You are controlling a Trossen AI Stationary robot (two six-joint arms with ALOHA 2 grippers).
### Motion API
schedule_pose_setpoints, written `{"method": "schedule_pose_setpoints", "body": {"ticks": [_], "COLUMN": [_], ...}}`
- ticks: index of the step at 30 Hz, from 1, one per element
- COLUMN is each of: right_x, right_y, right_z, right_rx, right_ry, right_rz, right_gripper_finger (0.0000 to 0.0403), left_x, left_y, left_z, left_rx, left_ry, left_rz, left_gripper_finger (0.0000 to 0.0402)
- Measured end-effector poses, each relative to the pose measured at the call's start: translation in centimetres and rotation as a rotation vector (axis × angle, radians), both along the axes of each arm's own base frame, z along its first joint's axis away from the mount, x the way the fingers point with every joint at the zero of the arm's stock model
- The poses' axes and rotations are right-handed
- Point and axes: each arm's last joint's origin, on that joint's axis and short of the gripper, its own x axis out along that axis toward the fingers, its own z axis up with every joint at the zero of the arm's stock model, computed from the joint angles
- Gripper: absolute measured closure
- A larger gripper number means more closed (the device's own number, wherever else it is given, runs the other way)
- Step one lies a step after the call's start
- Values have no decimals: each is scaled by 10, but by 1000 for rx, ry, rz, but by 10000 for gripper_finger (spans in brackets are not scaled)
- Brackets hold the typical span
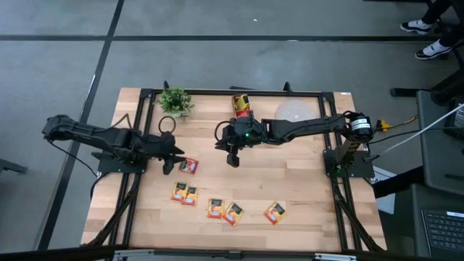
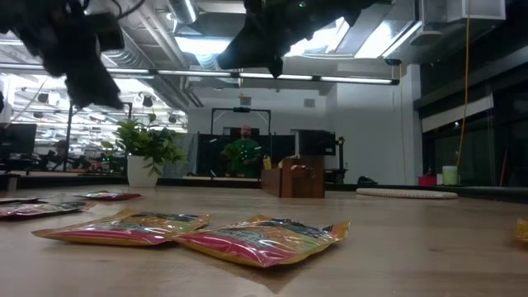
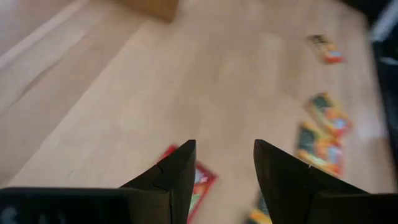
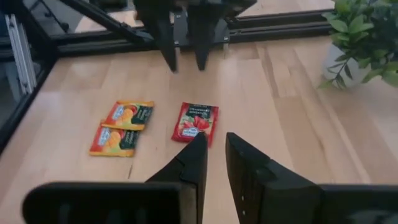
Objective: Pick & Place Tea
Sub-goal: Put the red tea bag into the middle section of the wooden organizer
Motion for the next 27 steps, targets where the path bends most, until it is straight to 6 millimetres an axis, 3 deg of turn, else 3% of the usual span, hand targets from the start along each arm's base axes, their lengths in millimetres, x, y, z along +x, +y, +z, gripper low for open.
{"method": "schedule_pose_setpoints", "body": {"ticks": [7, 13, 19, 27], "right_x": [0, 2, 2, 3], "right_y": [4, 19, 21, 21], "right_z": [1, 4, 5, 5], "right_rx": [135, 140, 129, 149], "right_ry": [0, -40, -46, -46], "right_rz": [-23, 37, 15, -1], "right_gripper_finger": [342, 342, 342, 342], "left_x": [3, 11, 17, 23], "left_y": [0, -1, -1, 5], "left_z": [-26, -37, -49, -65], "left_rx": [-28, 4, 26, 33], "left_ry": [114, 207, 302, 420], "left_rz": [117, 105, 111, 177], "left_gripper_finger": [249, 279, 308, 390]}}
